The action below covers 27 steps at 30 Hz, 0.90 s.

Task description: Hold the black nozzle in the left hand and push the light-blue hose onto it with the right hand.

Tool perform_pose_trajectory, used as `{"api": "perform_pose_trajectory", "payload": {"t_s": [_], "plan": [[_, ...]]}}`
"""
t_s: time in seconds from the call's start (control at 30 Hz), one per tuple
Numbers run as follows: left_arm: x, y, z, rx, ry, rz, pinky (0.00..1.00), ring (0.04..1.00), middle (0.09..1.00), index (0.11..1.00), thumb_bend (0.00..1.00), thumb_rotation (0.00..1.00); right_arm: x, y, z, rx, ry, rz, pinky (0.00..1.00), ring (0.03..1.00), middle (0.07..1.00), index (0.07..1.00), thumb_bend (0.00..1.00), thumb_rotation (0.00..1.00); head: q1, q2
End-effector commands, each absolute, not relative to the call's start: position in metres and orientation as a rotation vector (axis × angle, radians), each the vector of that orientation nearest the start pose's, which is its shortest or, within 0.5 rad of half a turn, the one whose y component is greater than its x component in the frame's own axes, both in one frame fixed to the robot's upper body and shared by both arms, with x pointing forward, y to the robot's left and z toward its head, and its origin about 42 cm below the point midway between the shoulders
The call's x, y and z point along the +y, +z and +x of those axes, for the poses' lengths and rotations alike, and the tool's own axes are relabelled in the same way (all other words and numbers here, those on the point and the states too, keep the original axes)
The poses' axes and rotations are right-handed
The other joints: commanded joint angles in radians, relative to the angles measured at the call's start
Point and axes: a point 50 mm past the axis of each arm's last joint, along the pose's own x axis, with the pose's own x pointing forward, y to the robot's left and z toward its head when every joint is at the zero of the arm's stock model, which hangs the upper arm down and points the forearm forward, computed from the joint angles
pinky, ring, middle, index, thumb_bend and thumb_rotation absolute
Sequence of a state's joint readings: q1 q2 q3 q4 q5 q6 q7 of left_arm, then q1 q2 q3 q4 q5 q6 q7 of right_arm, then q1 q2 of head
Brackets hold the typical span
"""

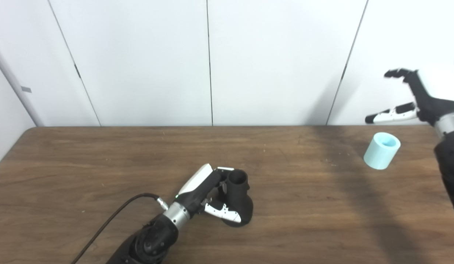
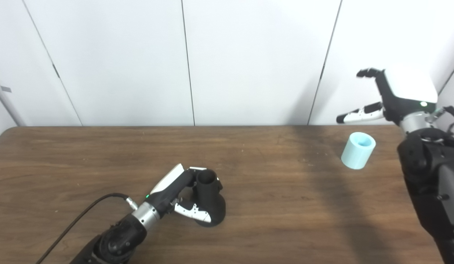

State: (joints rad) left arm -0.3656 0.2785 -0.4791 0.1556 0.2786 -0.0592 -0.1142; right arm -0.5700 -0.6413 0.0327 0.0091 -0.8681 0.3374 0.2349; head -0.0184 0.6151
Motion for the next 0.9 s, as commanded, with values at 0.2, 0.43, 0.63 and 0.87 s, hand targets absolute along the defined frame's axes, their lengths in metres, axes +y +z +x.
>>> {"api": "perform_pose_trajectory", "payload": {"t_s": [0.2, 0.43, 0.63, 0.87], "plan": [[0.185, 0.074, 0.34, 0.062, -0.665, 0.805, 0.36, 0.433, 0.501, 0.468, 0.52, 0.0, -0.391, 0.371, 0.431, -0.017, -0.318, -1.424, 0.59, 0.723, 0.772, 0.761, 0.92, 0.31, -0.001, 0.002], [0.187, 0.076, 0.341, 0.06, -0.655, 0.799, 0.34, 0.415, 0.5, 0.469, 0.52, 0.0, -0.404, 0.344, 0.451, -0.019, -0.306, -1.386, 0.58, 0.761, 0.791, 0.746, 1.0, 0.39, 0.003, 0.003], [0.189, 0.076, 0.341, 0.058, -0.645, 0.795, 0.32, 0.386, 0.485, 0.482, 0.53, 0.0, -0.4, 0.337, 0.458, 0.036, -0.267, -1.421, 0.62, 0.775, 0.798, 0.756, 1.0, 0.43, 0.006, 0.006], [0.191, 0.078, 0.343, 0.053, -0.637, 0.79, 0.31, 0.383, 0.484, 0.483, 0.53, 0.0, -0.398, 0.335, 0.462, 0.063, -0.238, -1.432, 0.64, 0.785, 0.804, 0.764, 1.0, 0.48, 0.004, 0.005]]}}
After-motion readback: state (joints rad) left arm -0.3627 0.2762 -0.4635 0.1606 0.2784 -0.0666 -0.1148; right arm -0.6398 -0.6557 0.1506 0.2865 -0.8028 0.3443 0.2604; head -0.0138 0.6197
